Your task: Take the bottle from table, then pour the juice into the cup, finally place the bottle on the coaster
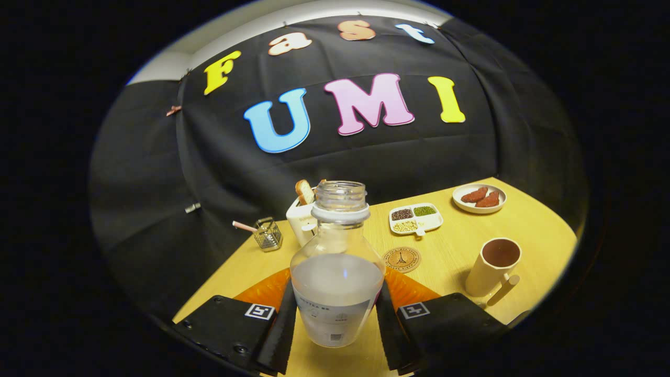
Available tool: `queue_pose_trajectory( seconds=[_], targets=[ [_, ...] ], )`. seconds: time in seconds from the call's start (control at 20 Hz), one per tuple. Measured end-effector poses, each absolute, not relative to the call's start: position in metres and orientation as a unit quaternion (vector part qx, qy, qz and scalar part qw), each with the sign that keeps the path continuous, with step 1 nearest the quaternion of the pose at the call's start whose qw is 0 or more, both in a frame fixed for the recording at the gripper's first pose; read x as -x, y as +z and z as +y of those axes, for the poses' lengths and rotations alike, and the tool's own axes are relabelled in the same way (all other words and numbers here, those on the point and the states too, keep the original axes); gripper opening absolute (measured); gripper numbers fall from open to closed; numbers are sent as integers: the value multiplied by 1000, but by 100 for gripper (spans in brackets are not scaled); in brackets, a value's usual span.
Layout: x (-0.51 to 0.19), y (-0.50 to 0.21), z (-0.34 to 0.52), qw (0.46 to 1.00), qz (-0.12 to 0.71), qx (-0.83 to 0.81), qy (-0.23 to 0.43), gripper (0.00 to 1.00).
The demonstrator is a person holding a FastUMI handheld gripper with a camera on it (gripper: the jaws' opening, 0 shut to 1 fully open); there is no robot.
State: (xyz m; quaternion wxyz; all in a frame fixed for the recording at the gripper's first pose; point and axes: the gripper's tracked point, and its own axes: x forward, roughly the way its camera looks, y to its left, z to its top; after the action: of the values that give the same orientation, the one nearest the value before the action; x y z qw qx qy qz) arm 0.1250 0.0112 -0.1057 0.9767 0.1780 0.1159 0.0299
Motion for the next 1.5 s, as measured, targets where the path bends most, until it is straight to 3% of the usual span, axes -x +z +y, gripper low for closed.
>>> queue_pose_trajectory(
  seconds=[0.45,1.5],
  targets=[
    [-131,-87,-47,934,92,-346,-19,71],
    [-182,-154,-115,720,86,-670,-158,71]
  ],
)
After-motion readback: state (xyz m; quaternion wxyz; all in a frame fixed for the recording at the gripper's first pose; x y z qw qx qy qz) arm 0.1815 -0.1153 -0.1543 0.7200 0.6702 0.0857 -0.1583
